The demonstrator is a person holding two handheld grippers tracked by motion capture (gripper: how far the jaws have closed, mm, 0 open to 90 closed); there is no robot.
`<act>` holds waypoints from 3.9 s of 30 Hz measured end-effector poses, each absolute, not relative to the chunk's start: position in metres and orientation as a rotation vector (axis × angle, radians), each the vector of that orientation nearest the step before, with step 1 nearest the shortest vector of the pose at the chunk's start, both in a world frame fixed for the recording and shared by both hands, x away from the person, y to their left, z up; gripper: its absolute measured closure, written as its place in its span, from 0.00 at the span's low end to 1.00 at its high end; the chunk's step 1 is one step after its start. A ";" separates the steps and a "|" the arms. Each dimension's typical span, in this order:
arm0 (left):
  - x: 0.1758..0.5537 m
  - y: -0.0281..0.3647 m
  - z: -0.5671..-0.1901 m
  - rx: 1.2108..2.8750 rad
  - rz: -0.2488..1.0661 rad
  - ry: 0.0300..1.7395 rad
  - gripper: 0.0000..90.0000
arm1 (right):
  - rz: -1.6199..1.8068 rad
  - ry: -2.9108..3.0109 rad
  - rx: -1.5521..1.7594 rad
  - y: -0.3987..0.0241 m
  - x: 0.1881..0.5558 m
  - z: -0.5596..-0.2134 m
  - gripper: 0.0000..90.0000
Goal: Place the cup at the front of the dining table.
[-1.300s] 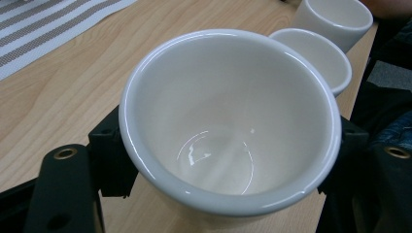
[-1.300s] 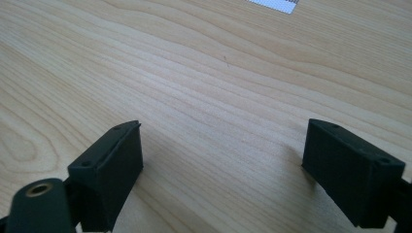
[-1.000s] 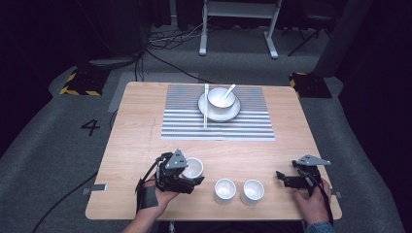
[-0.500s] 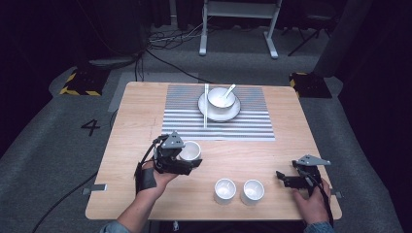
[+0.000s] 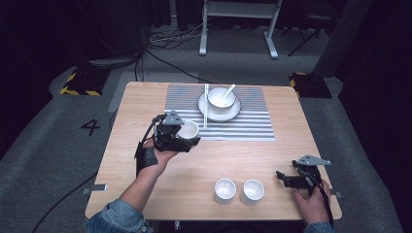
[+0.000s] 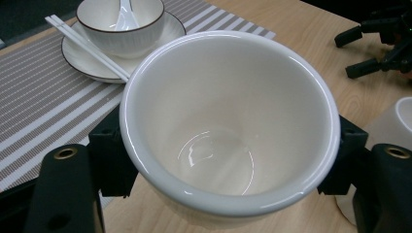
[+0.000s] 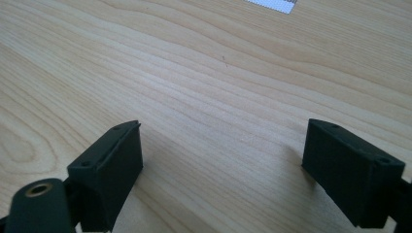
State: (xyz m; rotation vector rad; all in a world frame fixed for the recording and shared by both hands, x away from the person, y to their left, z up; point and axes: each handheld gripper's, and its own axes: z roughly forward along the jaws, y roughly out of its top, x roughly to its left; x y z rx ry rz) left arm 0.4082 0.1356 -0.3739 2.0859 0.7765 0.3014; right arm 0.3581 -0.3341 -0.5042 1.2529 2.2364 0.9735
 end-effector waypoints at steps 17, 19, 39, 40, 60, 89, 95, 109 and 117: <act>0.462 0.127 -0.363 2.035 0.358 0.894 0.30 | 0.973 2.236 1.253 -0.334 0.358 -0.504 0.16; 0.465 0.127 -0.363 2.037 0.363 0.903 0.30 | 0.973 2.236 1.253 -0.334 0.358 -0.504 0.16; 0.532 0.135 -0.407 1.958 0.462 1.093 0.30 | 0.973 2.236 1.252 -0.334 0.358 -0.504 0.16; 0.535 0.134 -0.409 1.968 0.473 1.088 0.30 | 0.973 2.236 1.252 -0.334 0.358 -0.504 0.16; 0.562 0.122 -0.464 2.019 0.442 1.178 0.30 | 0.971 2.234 1.255 -0.334 0.358 -0.504 0.16; 0.559 0.120 -0.469 2.037 0.407 1.181 0.27 | 0.971 2.231 1.257 -0.333 0.358 -0.504 0.16; 0.553 0.124 -0.455 1.979 0.436 1.165 0.21 | 0.972 2.231 1.257 -0.333 0.358 -0.504 0.16; 0.528 0.126 -0.422 2.044 0.499 1.082 0.22 | 0.970 2.232 1.257 -0.333 0.359 -0.504 0.16; 0.509 0.131 -0.411 2.039 0.477 1.039 0.23 | 0.970 2.232 1.257 -0.333 0.359 -0.504 0.16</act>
